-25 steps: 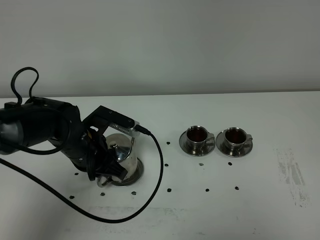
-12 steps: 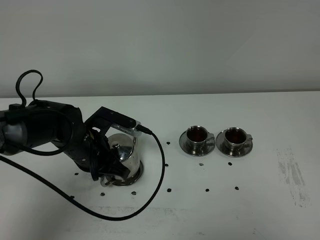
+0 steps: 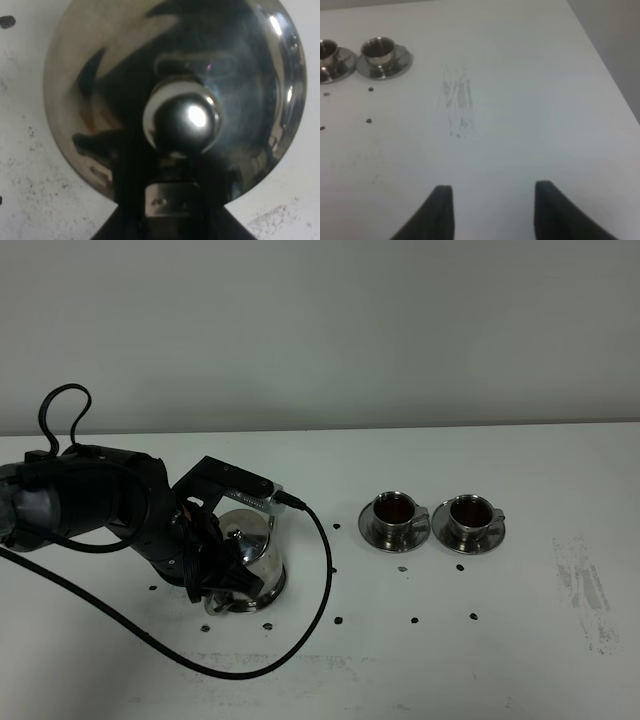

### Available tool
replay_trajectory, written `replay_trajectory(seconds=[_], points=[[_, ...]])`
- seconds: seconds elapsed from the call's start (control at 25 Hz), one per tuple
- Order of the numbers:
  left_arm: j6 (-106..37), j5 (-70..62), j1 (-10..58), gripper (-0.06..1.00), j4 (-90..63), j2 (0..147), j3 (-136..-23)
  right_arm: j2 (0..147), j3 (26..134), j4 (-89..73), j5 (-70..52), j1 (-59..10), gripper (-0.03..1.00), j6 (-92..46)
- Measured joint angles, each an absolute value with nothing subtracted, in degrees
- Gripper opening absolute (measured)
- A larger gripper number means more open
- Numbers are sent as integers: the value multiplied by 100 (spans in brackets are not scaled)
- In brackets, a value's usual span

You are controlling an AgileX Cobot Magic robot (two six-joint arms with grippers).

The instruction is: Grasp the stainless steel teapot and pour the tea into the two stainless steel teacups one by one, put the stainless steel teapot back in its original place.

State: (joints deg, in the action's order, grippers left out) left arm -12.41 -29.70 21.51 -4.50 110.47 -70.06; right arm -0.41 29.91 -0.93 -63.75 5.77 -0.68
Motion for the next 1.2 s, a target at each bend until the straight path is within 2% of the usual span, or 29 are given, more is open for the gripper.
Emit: replay_trajectory(seconds=[0.28,0.6,0.88,1.2], points=[[-1251,-3007,2151,24,-460,11047,-7006,-41,2991,-93,-6375,577,37,-68],[-1251,-3013,2151,47,-473,10963,-7006,-41,2991,-93,-6375,577,37,-68],[-1251,-3264,2273,48,-468,10455,-7006,-41,2991,-93,-6375,577,37,-68],[-1251,-3530,2406,48,-473,8747,-7006,-41,2991,-93,-6375,577,37,-68]])
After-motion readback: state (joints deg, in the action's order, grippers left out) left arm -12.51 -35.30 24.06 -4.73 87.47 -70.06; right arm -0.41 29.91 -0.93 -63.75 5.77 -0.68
